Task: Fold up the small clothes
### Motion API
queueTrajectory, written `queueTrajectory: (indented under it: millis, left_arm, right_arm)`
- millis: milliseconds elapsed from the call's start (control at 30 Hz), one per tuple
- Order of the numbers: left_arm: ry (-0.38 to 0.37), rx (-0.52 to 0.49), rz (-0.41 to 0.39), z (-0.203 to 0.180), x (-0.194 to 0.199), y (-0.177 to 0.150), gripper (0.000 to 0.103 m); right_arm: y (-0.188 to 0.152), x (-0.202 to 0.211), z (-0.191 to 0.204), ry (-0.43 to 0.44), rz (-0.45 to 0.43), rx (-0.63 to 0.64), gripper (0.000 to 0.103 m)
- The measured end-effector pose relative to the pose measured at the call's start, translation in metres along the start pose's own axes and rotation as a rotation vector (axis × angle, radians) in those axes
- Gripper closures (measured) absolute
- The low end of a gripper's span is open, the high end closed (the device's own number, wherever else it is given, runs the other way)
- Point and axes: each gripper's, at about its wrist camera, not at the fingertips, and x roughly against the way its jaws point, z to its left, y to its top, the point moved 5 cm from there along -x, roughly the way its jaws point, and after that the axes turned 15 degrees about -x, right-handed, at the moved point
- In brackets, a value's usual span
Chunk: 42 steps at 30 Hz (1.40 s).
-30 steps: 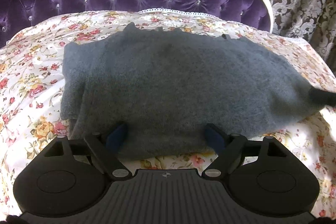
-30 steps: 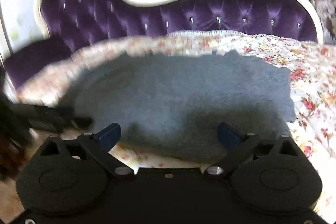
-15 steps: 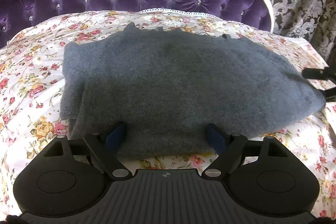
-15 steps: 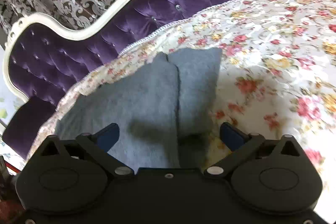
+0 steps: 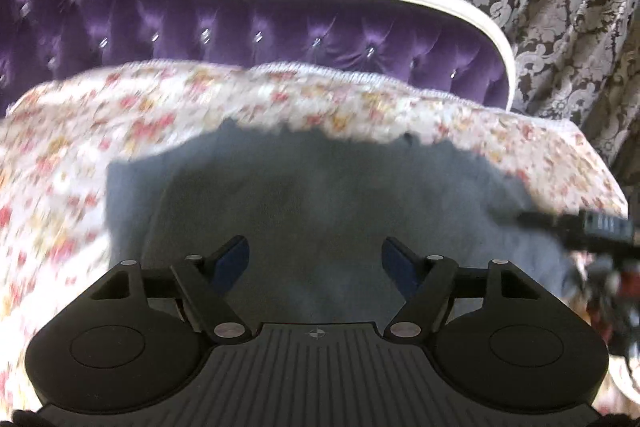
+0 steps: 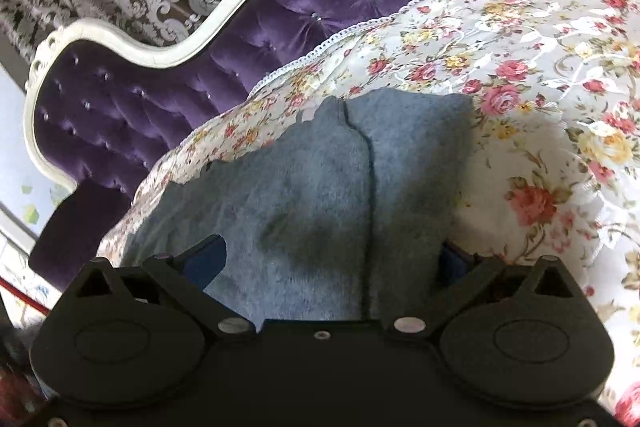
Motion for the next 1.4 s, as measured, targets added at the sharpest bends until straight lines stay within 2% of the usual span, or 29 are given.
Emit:
queueTrajectory:
  millis: [100, 200, 333, 400, 467, 667, 800, 967, 1100, 1200, 1333, 1400]
  left_arm:
    - [0.013, -0.036, 0.007, -0.011, -0.025, 0.022, 0.031]
    - [0.010, -0.013, 0.028, -0.019, -0.052, 0.032, 0.031]
    - [0.047, -0.019, 0.082, -0.022, -0.084, 0.032, 0.032]
    - [0.049, -0.021, 0.146, -0.022, -0.103, 0.024, 0.031]
    - [0.076, -0.055, 0.137, -0.024, -0.106, 0.022, 0.027]
    - [0.063, -0.055, 0.165, -0.022, -0.105, 0.028, 0.027]
    - [0.044, -0.022, 0.149, -0.022, -0.086, 0.029, 0.030]
    - [0.008, -0.068, 0.093, -0.040, -0.051, 0.011, 0.029]
    - [-0.005, -0.066, 0.119, -0.048, -0.047, -0.015, 0.028]
    - [0.010, -0.090, 0.091, -0.049, -0.046, -0.019, 0.028]
    - [-0.006, -0.007, 0.066, -0.042, -0.026, -0.018, 0.028]
    - [0.007, -0.001, 0.042, -0.038, -0.013, -0.024, 0.028]
  right_arm:
    - [0.001, -0.001, 0.001, -0.004, 0.013, 0.010, 0.000]
    - [0.003, -0.002, 0.001, -0.012, 0.034, 0.021, 0.000]
    - [0.003, -0.004, 0.003, -0.020, 0.054, 0.054, 0.000]
    - [0.003, -0.004, 0.002, -0.020, 0.056, 0.060, 0.000]
    - [0.002, -0.004, 0.003, -0.020, 0.056, 0.066, 0.000]
    - [0.002, -0.005, 0.004, -0.026, 0.049, 0.077, 0.000]
    - [0.002, -0.004, 0.002, -0.017, 0.048, 0.069, 0.000]
    - [0.010, -0.002, -0.004, 0.021, 0.066, -0.003, 0.000]
    - [0.013, -0.002, -0.007, 0.034, 0.081, -0.043, 0.000]
    - [0.014, -0.004, -0.004, 0.006, 0.090, -0.041, 0.000]
    - [0.011, -0.009, 0.005, -0.059, 0.102, 0.002, 0.000]
    - [0.009, -0.011, 0.010, -0.117, 0.102, 0.044, 0.005]
